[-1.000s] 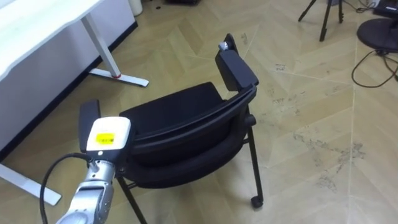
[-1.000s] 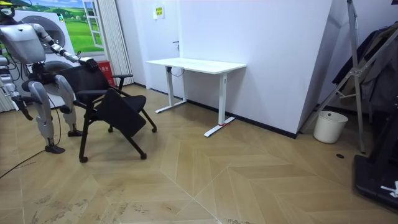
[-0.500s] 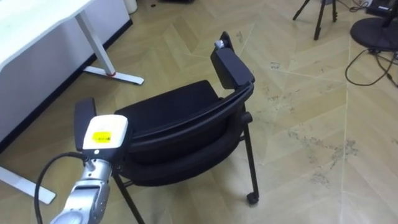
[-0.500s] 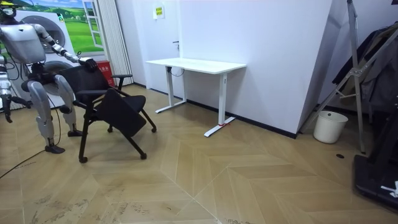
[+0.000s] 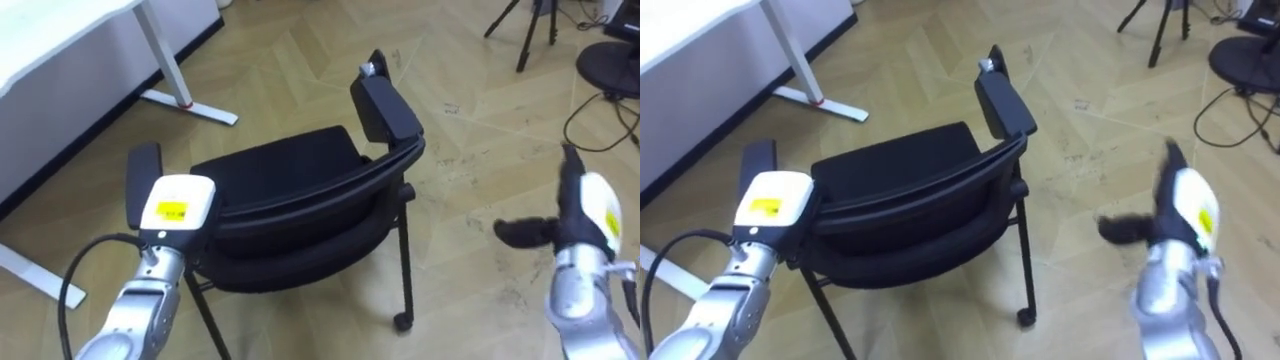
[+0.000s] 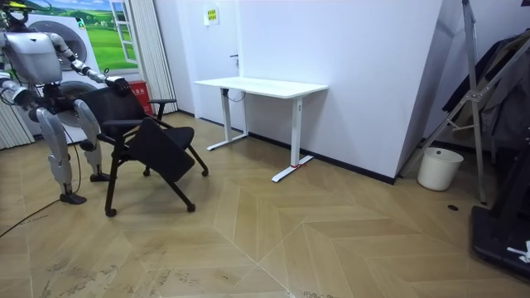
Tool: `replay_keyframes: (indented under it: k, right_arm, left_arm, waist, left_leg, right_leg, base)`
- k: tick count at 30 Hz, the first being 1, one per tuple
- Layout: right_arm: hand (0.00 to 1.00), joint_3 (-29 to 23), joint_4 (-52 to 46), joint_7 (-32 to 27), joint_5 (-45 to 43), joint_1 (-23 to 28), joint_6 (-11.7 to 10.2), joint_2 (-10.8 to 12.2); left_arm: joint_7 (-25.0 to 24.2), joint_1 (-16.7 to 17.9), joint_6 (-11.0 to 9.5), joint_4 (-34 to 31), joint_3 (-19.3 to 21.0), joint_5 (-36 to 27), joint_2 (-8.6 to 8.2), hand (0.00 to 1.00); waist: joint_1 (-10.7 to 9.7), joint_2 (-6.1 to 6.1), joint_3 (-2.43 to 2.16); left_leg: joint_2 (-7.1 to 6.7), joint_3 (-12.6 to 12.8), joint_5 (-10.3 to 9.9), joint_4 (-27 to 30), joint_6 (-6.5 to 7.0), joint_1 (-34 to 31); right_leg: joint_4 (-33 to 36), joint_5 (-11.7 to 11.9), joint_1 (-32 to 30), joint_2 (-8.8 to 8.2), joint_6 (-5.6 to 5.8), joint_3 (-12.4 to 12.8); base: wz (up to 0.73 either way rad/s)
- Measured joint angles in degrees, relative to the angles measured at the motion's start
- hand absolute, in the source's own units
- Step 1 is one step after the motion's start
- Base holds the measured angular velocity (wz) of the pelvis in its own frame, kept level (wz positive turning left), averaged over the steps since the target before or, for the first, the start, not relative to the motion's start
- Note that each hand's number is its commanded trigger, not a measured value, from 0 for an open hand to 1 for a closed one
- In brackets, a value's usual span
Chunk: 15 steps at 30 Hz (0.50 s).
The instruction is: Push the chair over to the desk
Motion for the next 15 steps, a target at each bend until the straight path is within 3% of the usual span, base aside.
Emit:
replay_keyframes:
  k: [7,15]
  right_arm:
    - [0.00,6.62,-7.19,0.61,-6.67,-0.05,-1.31,-1.70]
    - [0.00,7.05,-8.65,3.29,-8.76,-0.06,-1.36,-2.52]
  left_arm:
    - [-0.24,-0.92,-1.23,-0.50,-0.77,-0.03,1.12,1.00]
    - [-0.70,-1.23,-1.17,-0.53,-0.91,-0.03,1.24,1.00]
  waist:
    - [1.59,-1.14,0.20]
    - [1.69,-1.50,0.18]
  left_leg:
    - [0.02,-0.02,0.00,-0.11,0.00,-0.12]
    - [0.05,-0.03,-0.01,-0.13,0.00,-0.10]
  right_leg:
    - [0.23,0.03,0.18,-0.05,-0.04,-0.11]
    - [0.64,0.03,0.04,-0.08,-0.04,-0.18]
  base:
    - [-0.01]
    - [0.00]
